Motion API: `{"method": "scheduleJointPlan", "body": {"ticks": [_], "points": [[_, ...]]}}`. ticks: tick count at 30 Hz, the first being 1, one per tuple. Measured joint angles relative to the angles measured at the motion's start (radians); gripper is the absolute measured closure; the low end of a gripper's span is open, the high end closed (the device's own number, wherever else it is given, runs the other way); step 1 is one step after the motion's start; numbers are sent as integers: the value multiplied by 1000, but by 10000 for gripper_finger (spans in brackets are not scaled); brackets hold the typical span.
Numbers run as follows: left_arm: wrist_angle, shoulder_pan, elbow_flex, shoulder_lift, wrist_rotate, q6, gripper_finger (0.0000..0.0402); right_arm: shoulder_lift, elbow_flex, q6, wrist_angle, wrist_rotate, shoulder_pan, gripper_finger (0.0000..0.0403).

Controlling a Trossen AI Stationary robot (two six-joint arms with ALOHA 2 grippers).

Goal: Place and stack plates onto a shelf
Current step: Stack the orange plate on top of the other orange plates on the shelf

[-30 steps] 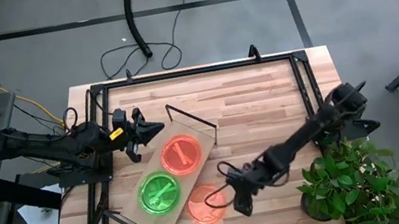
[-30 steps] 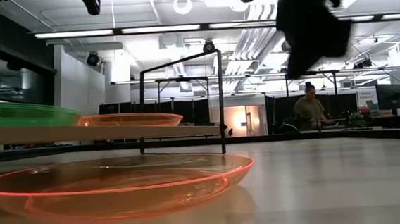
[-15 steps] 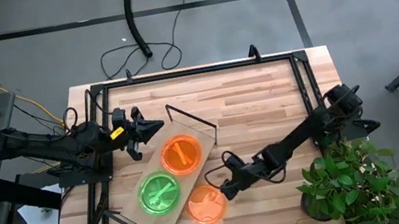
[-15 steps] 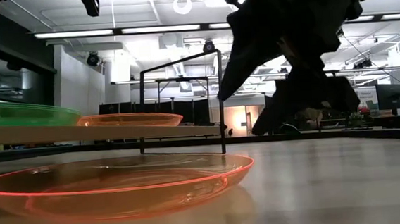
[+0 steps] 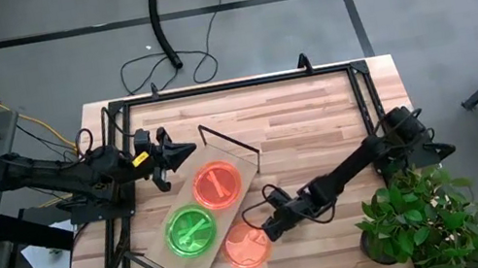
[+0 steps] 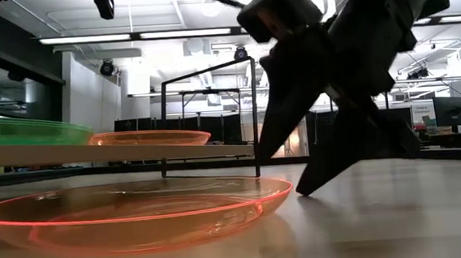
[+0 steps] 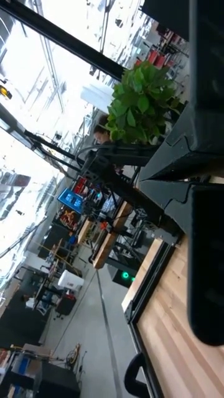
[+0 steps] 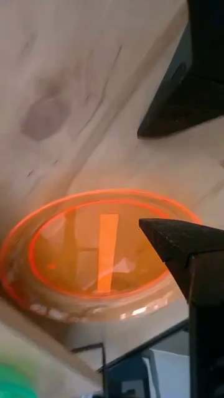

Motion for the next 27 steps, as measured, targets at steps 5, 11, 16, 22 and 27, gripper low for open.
{"method": "scheduleJointPlan", "body": {"ticks": [5, 11, 16, 22, 27], "points": [[-8, 0, 0, 0, -3, 0, 401, 40, 2, 14, 83, -28, 0, 190], [-7, 0, 0, 0, -3, 1, 401, 56, 4, 20, 110, -33, -8, 190], [-6, 0, 0, 0, -5, 2, 401, 66, 4, 28, 99, -31, -8, 191], [-6, 0, 0, 0, -6, 2, 401, 102, 6, 71, 108, -36, -8, 224], [-6, 0, 0, 0, -6, 12, 401, 105, 4, 71, 107, -39, -8, 260]]}}
